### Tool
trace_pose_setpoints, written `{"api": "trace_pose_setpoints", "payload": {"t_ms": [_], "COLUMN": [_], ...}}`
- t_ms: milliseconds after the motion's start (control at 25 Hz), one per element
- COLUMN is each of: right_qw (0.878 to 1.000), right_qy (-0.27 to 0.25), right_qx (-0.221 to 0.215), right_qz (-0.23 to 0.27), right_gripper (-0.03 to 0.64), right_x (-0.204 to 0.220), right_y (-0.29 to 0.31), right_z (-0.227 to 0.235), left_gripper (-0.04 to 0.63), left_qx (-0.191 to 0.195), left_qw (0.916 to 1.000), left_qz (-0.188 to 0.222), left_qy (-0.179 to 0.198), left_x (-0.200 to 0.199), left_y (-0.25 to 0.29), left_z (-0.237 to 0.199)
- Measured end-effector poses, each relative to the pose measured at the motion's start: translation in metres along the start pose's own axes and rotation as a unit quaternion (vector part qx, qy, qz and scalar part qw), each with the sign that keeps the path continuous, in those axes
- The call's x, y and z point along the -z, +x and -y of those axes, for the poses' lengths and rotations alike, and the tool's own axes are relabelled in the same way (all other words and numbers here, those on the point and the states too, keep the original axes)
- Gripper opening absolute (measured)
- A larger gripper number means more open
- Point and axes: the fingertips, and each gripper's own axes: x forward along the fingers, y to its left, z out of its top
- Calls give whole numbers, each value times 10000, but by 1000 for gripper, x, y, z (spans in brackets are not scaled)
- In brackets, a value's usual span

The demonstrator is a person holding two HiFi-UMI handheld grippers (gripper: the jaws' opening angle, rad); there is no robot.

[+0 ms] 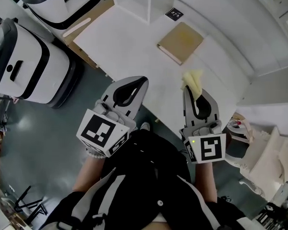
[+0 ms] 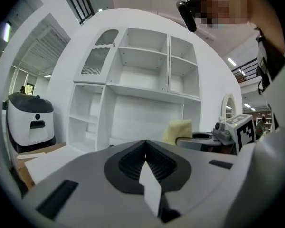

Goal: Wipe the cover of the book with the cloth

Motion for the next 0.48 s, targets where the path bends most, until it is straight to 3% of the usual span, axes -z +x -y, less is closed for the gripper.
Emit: {"api": "trace_pose_setpoints", "payload": {"t_ms": [480], "right_qw": [9981], "right_qy": [231], "right_qx": [540], "right_qz": [-169], "right_gripper": [35], "right_x": [16], "right_y": [-3], "right_z": [35], "left_gripper": [2], "left_qx": [434], "left_qw": [9987], "left_qz": [-268], "left_qy": [47], "left_x": [6], "left_y": [47], "left_z": [-8]}}
